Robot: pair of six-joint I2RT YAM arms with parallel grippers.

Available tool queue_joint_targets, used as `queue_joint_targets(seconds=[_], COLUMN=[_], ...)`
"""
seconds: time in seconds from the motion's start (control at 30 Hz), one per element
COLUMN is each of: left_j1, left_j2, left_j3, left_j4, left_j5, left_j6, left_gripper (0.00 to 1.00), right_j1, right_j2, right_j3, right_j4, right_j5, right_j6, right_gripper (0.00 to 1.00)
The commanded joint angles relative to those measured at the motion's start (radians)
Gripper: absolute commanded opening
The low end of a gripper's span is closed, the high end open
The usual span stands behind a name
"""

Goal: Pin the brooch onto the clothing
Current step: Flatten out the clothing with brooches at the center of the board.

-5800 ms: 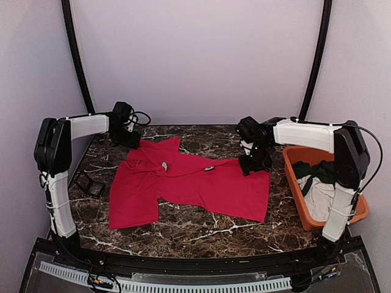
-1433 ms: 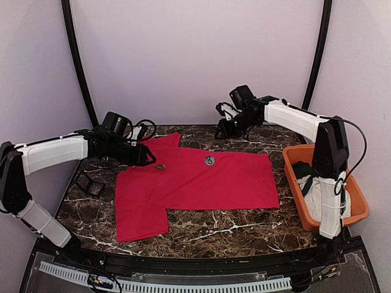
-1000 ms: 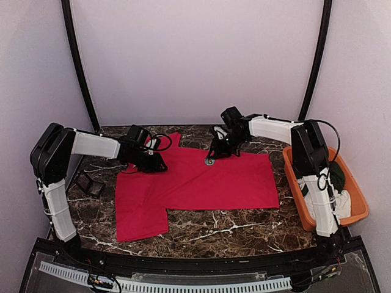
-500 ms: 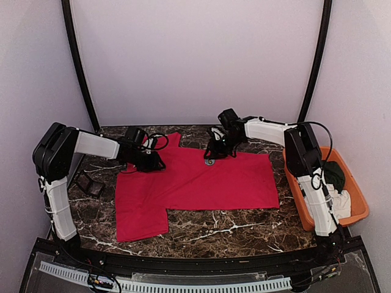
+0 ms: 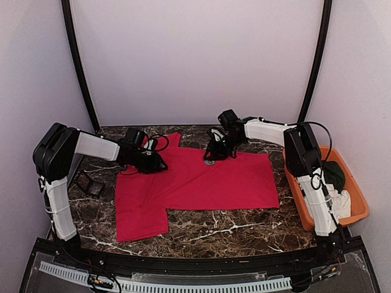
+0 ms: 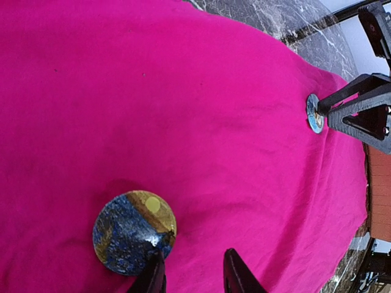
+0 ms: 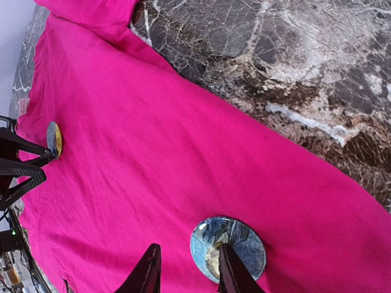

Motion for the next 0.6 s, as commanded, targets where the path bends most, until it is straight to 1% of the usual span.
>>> queue_joint_targets(seconds=[0.0,0.13,0.23,0.3,0.37,0.47,0.57], left_j1=[0.029,0.067,0.094,0.104,0.106,0.106,0.106], left_j2=[-0.125,-0.175,-0.155,-0.111,-0.016,0.106,0.238], left_j3=[0.001,0.072,0.152,0.224,0.312,0.490,0.625], left_j4=[0.039,0.001,-0.026,-0.028,-0.029,-0.015,0.010], left_j5=[0.017,-0.005,-0.018,-0.022,0.002,0.107,0.186], left_j6=[-0.032,-0.018,0.021,0.048,0.068,0.063,0.024], left_gripper=[0.36,0.46,0.52,0.55,0.55,0.55,0.55], right_j1=[0.000,-0.021,-0.036,-0.036,-0.026,0.014,0.067], right_j2=[-0.135,-0.256,-0.334,-0.377,-0.417,-0.460,-0.486], right_j3=[-0.004,-0.045,-0.106,-0.171,-0.253,-0.355,-0.419], right_j4=[-0.033,-0.081,-0.116,-0.110,-0.091,-0.065,-0.062], right_j5=[0.026,0.086,0.169,0.200,0.191,0.204,0.239], right_j6=[-0.031,-0.059,-0.067,-0.065,-0.057,-0.061,-0.080], right_gripper=[0.34,0.40,0.43,0.43,0.43,0.43,0.43])
